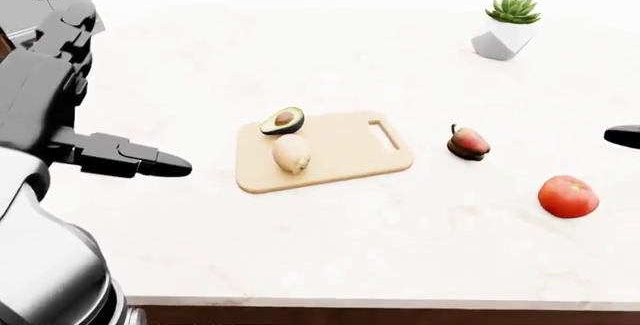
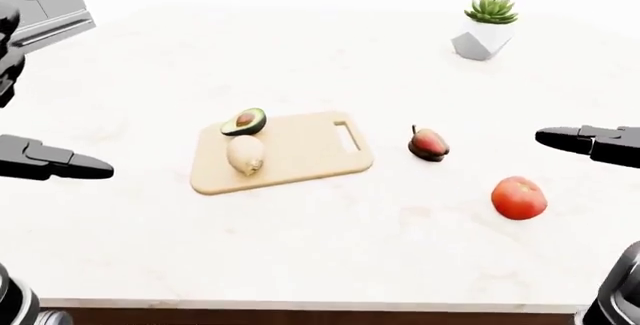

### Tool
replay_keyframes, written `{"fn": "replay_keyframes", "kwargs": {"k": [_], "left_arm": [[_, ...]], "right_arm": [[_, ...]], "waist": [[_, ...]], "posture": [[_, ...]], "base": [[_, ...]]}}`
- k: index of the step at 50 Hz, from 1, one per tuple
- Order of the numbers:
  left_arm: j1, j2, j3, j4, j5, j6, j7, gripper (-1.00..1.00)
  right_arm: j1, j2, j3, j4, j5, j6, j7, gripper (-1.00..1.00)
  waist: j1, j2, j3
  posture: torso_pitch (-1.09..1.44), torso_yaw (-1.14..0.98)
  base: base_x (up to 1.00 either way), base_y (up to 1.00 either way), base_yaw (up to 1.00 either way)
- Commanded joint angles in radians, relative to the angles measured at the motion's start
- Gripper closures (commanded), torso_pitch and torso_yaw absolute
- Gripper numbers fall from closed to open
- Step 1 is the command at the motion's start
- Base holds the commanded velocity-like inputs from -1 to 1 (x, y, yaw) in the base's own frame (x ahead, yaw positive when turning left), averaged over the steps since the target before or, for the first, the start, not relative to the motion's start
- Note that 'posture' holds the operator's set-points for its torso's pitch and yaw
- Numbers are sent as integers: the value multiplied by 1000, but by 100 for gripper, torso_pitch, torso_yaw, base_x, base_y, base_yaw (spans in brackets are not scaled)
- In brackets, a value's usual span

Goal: Place the avocado, onion, tomato and bell pepper on the cutting board.

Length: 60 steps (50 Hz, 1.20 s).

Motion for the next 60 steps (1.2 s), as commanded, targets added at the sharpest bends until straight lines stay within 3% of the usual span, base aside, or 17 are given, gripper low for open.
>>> {"fn": "replay_keyframes", "kwargs": {"k": [1, 7, 10, 15, 21, 29, 43, 60], "left_arm": [[-22, 13, 9, -10, 2, -19, 12, -100], [-21, 16, 8, -14, 0, -15, 11, -100], [-18, 18, 11, -18, 2, -13, 9, -100], [-16, 25, 13, -22, 5, -7, 2, -100], [-27, 30, 10, -15, 5, -3, -2, -100], [-16, 27, 15, -17, 2, -11, -2, -100], [-13, 19, 9, -7, 6, -23, 6, -100], [-4, 9, 14, -1, 5, -39, 8, -100]], "right_arm": [[1, 1, -31, 2, 5, -80, -37, -100], [32, -11, -42, 72, 23, -124, -62, -100], [82, 39, -65, 114, 36, -200, -96, -100], [106, 38, -82, 152, 54, -222, -108, -100], [111, 30, -69, 202, 54, -254, -118, -100], [134, 79, -37, 262, 64, -332, -162, -100], [192, 132, -58, 307, 86, -408, -194, -100], [212, 158, -46, 297, 95, -418, -194, -100]], "waist": [[0, -1, -12], [1, 0, -21], [1, 0, -24], [3, -3, -32], [5, -3, -35], [4, -5, -45], [10, -5, -48], [12, -9, -51]], "posture": [[-21, 0], [-21, 0], [-21, 0], [-21, 0], [-21, 0], [-21, 0], [-21, 0], [-21, 0]], "base": [[0, 0, 0], [0, 0, 0], [0, 0, 0], [0, 0, 0], [0, 0, 0], [0, 0, 0], [0, 0, 0], [0, 0, 0]]}}
